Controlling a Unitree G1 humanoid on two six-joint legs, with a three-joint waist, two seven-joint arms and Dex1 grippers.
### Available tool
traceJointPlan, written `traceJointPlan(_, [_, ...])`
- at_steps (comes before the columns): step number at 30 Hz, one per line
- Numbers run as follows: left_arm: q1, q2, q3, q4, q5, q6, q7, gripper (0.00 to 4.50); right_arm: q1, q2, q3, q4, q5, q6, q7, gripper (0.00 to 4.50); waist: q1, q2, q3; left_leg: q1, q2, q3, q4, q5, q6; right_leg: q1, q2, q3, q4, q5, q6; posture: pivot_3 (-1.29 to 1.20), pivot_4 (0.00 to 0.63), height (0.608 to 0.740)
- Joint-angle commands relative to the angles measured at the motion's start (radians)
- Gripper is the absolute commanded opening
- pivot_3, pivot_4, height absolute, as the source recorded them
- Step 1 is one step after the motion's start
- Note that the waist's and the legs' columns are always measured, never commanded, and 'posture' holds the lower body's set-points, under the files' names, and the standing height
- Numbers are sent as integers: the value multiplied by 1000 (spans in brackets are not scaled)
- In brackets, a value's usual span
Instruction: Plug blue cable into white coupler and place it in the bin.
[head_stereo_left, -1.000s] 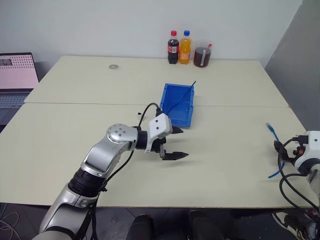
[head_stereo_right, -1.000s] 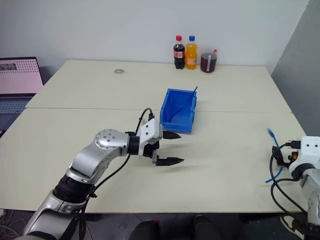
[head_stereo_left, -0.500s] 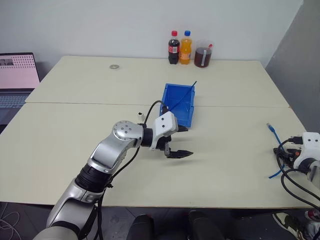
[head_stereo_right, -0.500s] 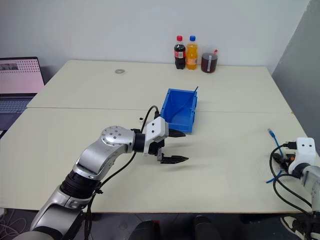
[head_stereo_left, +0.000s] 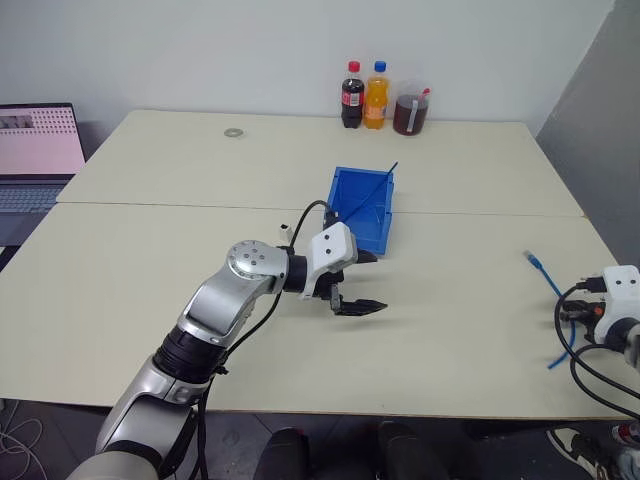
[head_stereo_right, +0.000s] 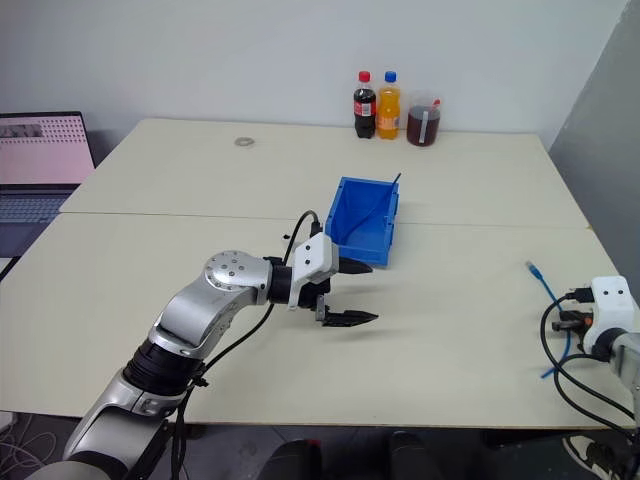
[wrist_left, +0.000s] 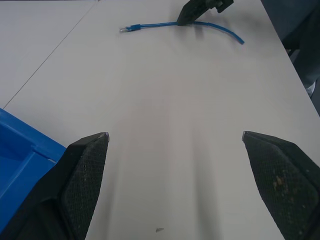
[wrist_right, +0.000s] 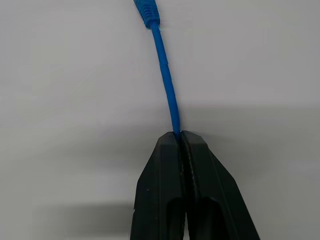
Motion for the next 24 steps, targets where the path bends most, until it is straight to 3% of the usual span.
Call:
traceJointPlan(1, [32, 31, 21, -29, 2, -19, -9, 4500, 48, -124, 43, -120, -30, -138, 180, 15, -3, 1, 0, 0, 0, 0, 0, 0, 0, 0, 0, 0, 0, 0, 0, 0, 150, 740])
traceJointPlan(7, [219, 193, 109, -102, -12, 10, -17, 4500, 90, -215, 130, -289, -43, -335, 387, 15, -25, 1, 1, 3, 4, -1, -1, 0, 0, 0, 4, 0, 1, 0, 0, 0, 150, 740])
traceJointPlan(11, [377, 286, 233, -133, -44, 15, 6, 4500, -1, -165, 287, -371, -84, -392, 403, 15, -31, -1, 2, 4, 7, -5, -1, 0, 0, 0, 4, 0, 1, -1, -1, 0, 150, 740])
traceJointPlan(19, [569, 362, 449, -118, -73, -2, 38, 4500, -334, 150, 679, -241, -232, -440, 416, 15, -16, -3, 4, 2, 6, -4, 0, 0, 0, -1, -1, -1, 1, -1, -1, 0, 150, 740])
traceJointPlan(24, [612, 375, 508, -125, -85, 4, 41, 4500, -459, 295, 787, -89, -307, -498, 409, 15, -2, -3, 5, -1, 6, -5, 0, 0, 0, -3, -2, -2, 1, -1, -1, 0, 150, 740])
